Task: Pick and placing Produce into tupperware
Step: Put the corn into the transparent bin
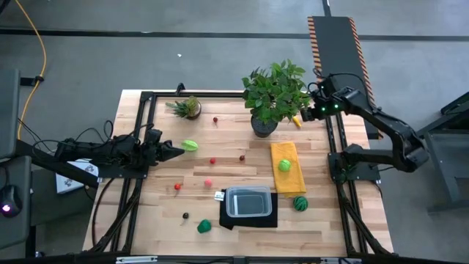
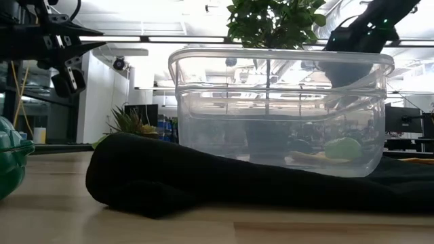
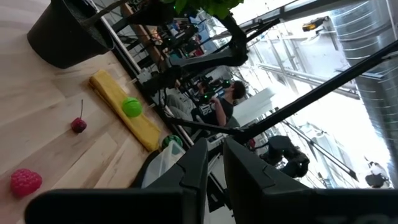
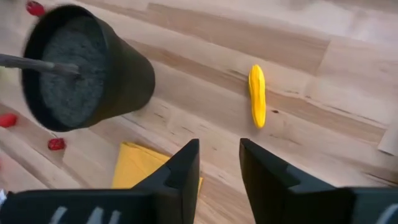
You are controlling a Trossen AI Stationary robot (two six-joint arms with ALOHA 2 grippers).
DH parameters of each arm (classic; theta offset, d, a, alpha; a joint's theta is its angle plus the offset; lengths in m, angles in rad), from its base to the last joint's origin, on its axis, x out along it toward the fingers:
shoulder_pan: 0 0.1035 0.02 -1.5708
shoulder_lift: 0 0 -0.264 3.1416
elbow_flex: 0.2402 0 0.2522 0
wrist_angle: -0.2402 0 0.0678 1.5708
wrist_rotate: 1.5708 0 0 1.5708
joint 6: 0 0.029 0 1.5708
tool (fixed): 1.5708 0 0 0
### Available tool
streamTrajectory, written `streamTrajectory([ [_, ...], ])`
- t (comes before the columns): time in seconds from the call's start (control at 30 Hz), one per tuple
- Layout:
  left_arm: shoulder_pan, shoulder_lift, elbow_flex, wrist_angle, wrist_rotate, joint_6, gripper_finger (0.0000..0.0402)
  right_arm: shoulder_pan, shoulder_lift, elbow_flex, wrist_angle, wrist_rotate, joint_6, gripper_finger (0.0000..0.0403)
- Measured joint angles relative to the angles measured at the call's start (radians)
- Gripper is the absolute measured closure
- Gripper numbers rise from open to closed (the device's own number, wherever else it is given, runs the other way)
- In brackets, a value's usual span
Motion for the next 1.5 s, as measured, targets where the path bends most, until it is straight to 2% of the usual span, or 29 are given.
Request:
streamTrajectory([
  [0.23,0.0,0.0,0.0,-0.041,0.007,-0.003,0.036,0.016,0.078,0.0,0.006,0.033,0.007,0.0261],
  [0.4,0.0,0.0,0.0,-0.039,0.007,-0.003,0.036,0.033,0.108,0.0,0.023,0.083,0.02,0.026],
  [0.93,0.0,0.0,0.0,-0.039,0.007,-0.003,0.036,0.034,0.266,0.0,0.083,0.093,0.069,0.026],
  [1.3,0.0,0.0,0.0,-0.039,0.007,-0.004,0.036,0.085,0.312,0.002,0.126,0.129,0.044,0.026],
  [1.5,0.0,0.0,0.0,-0.039,0.007,-0.004,0.036,0.092,0.347,0.068,0.124,0.162,0.033,0.026],
])
